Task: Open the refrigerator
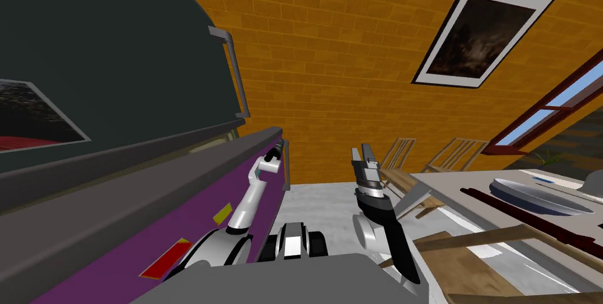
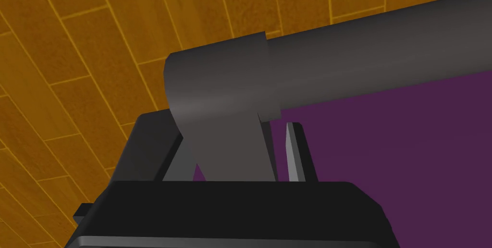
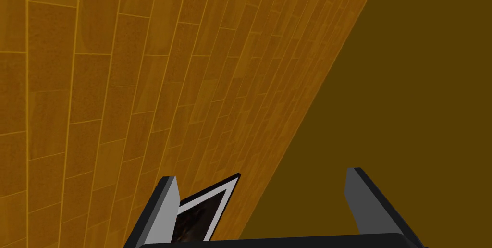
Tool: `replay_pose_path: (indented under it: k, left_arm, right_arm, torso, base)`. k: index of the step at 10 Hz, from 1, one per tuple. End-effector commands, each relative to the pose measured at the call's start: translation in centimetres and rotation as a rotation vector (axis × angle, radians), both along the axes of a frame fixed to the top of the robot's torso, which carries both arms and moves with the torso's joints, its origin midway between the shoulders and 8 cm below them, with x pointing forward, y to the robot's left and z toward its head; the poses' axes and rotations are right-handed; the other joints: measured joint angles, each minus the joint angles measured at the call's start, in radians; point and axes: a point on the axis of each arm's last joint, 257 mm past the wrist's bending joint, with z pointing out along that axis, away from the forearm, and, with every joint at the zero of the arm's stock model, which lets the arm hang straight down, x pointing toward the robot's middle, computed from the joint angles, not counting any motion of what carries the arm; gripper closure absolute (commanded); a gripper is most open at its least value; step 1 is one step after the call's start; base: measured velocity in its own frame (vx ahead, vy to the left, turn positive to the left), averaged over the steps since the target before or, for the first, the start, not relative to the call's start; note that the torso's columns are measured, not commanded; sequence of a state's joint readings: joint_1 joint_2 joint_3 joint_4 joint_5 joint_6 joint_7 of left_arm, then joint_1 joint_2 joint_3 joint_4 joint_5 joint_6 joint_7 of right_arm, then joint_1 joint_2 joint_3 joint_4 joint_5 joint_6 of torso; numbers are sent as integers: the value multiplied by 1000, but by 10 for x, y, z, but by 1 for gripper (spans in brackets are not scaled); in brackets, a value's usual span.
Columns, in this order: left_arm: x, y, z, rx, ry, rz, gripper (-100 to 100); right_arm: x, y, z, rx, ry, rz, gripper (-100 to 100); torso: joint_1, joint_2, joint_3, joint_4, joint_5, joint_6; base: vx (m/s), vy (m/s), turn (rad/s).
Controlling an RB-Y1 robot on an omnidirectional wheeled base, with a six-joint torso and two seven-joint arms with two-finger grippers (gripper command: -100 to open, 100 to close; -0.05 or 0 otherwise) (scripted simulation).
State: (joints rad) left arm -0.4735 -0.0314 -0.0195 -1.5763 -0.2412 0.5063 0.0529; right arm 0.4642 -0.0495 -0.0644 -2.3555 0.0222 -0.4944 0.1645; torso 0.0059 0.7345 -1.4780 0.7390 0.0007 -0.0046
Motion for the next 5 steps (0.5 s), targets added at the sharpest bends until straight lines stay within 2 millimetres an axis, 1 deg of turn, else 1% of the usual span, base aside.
replay_pose_path:
  k: [1,3,5]
  left_arm:
    - [-3,-24,0,0,0,-45,100]
    - [-7,-47,-1,1,0,-90,100]
    - [-12,-71,-2,1,1,-135,100]
  right_arm:
    - [0,0,0,0,0,0,0]
    - [0,0,0,0,0,0,0]
    - [0,0,0,0,0,0,0]
  torso:
    - [-4,3,1,-3,0,8]
    - [-6,6,4,-2,-1,1]
    - [-1,7,4,-3,1,2]
  base:
    - [-240,-72,-191]
    - [-189,-105,-129]
    - [-233,-75,-183]
